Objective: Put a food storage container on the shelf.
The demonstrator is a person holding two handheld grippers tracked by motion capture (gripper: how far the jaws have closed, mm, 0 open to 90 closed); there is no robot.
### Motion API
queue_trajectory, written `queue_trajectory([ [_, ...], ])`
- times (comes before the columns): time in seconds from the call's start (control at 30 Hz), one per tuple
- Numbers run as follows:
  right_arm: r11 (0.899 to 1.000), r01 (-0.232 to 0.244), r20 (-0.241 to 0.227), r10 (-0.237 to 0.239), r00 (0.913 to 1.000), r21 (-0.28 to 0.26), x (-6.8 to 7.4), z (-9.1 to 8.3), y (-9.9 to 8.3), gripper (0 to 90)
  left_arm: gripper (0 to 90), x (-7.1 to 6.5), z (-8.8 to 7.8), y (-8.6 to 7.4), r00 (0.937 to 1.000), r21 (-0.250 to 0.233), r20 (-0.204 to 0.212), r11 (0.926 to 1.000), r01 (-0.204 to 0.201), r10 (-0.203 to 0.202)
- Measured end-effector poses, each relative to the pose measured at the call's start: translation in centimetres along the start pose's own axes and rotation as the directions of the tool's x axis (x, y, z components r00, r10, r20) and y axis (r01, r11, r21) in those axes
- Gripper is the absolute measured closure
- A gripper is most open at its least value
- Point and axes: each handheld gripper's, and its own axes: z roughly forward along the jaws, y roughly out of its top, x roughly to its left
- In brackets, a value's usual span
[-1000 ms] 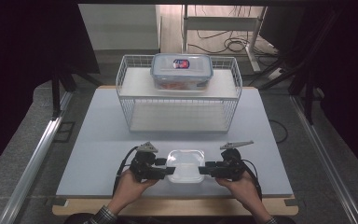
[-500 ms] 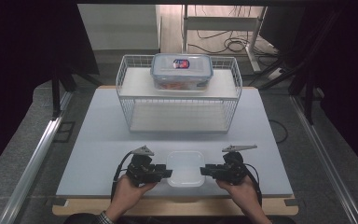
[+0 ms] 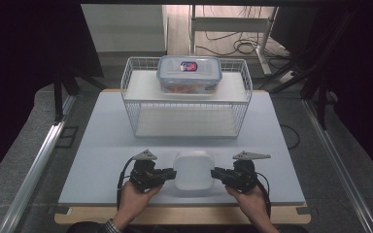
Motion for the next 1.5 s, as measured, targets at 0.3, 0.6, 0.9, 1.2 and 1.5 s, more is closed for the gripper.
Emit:
queue_trajectory([
  [0.3,0.996,0.064,-0.012,-0.065,0.9978,-0.063,0.8,-0.7,0.7,78.4,79.5,-0.3,-1.2,0.6,0.9992,-0.046,-0.022,0.9983,-0.036,0.035],
  [0.6,0.991,0.088,-0.02,-0.091,0.9957,-0.101,1.2,-1.2,1.7,78.7,79.4,-0.5,-2.1,1.6,0.9972,-0.068,-0.038,0.9954,-0.067,0.064],
  [0.9,0.983,0.121,-0.032,-0.126,0.9915,-0.136,1.4,-1.5,3.2,78.9,79.4,-0.6,-3.0,2.8,0.9943,-0.102,-0.058,0.9902,-0.095,0.089],
  [1.2,0.974,0.155,-0.02,-0.16,0.9869,-0.166,1.7,-1.8,5.2,78.8,79.3,-0.6,-3.9,4.3,0.9911,-0.134,-0.076,0.9839,-0.118,0.109],
  [1.5,0.965,0.173,-0.02,-0.18,0.9835,-0.198,1.5,-2.5,7.2,78.7,79.4,-0.9,-4.5,6.2,0.9872,-0.162,-0.09,0.976,-0.145,0.131],
])
